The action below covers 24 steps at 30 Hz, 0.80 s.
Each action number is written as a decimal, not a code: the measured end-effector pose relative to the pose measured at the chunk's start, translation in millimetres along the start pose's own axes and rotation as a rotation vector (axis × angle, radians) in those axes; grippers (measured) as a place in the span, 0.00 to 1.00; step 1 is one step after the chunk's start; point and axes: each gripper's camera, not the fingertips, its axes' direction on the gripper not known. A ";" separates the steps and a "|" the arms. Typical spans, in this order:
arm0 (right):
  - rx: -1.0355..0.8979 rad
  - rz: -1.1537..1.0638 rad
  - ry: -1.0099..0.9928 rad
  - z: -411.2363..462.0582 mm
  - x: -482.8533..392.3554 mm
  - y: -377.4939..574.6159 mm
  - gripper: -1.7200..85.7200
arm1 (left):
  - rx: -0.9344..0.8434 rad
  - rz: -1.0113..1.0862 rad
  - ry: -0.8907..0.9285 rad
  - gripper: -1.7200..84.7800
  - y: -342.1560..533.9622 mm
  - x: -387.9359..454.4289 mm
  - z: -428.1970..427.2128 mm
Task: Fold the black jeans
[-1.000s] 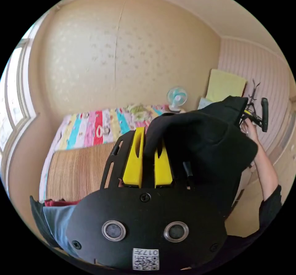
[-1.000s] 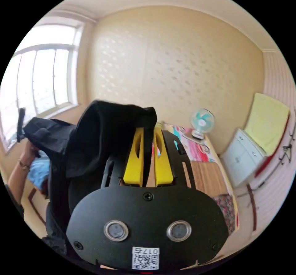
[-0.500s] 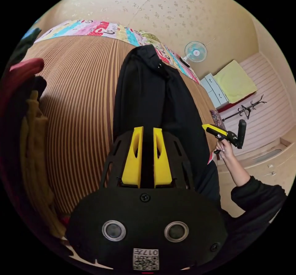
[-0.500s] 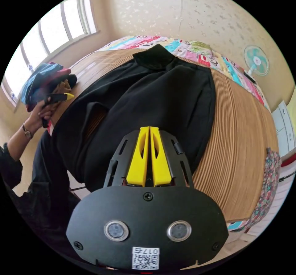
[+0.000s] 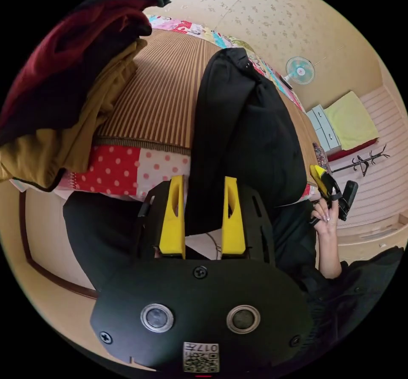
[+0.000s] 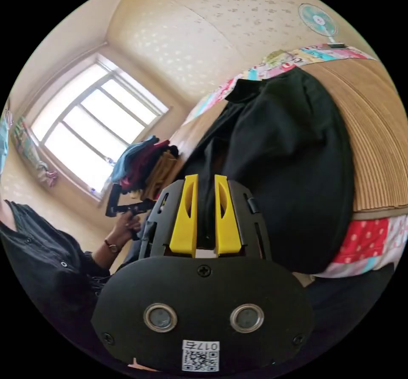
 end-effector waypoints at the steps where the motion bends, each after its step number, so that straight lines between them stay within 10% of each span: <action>1: -0.097 -0.049 0.062 23.8 -10.7 -1.0 0.10 | -0.032 0.009 0.000 0.17 -1.2 1.0 8.2; 12: -0.377 -0.124 0.298 111.6 -51.6 12.6 0.07 | -0.224 0.096 -0.029 0.07 -22.6 5.7 12.3; 24: -0.351 -0.149 -0.151 37.2 -108.6 12.5 0.04 | -0.020 0.326 0.113 0.04 9.7 23.8 -136.2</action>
